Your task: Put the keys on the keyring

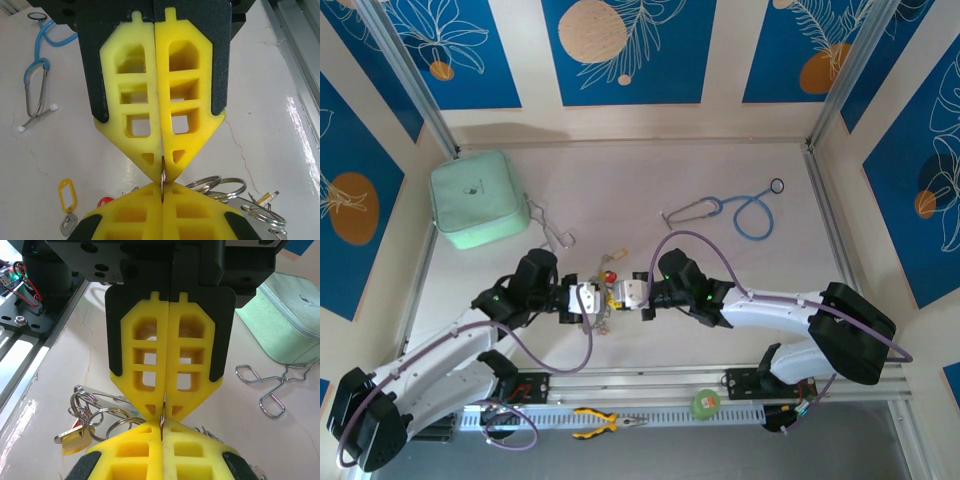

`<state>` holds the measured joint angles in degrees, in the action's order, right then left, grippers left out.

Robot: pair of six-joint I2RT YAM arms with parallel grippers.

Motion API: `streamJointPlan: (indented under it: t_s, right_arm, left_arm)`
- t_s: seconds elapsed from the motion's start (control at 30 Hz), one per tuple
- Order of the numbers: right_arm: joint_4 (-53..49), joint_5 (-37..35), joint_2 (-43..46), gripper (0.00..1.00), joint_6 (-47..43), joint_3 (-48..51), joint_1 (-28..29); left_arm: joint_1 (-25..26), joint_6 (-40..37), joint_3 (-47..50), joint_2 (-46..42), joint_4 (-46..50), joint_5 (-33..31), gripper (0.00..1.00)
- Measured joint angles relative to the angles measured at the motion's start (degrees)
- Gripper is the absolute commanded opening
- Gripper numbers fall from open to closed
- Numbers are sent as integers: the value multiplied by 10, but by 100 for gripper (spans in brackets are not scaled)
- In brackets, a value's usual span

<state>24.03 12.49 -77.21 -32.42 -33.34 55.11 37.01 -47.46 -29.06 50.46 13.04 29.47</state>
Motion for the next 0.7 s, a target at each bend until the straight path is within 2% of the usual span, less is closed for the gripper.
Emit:
streamJointPlan:
  t_s: [0.07,0.17,0.27,0.47,0.57,0.7]
  right_arm:
    - [0,0,0,3,2,0,-2]
    - [4,7,2,25,9,0,-7]
    - [4,15,22,34,12,3,-18]
    - [-21,3,97,31,1,26,-38]
    - [-31,-28,113,24,-12,41,-12]
    - [-23,-78,110,25,-13,71,30]
  left_arm:
    - [0,0,0,2,-3,-1,0]
    - [0,5,0,2,-9,-4,0]
    - [0,20,3,-1,-20,-10,0]
    - [0,78,26,-15,-59,-10,0]
    - [0,118,34,-15,-79,-10,0]
    - [0,180,36,-15,-97,-10,0]
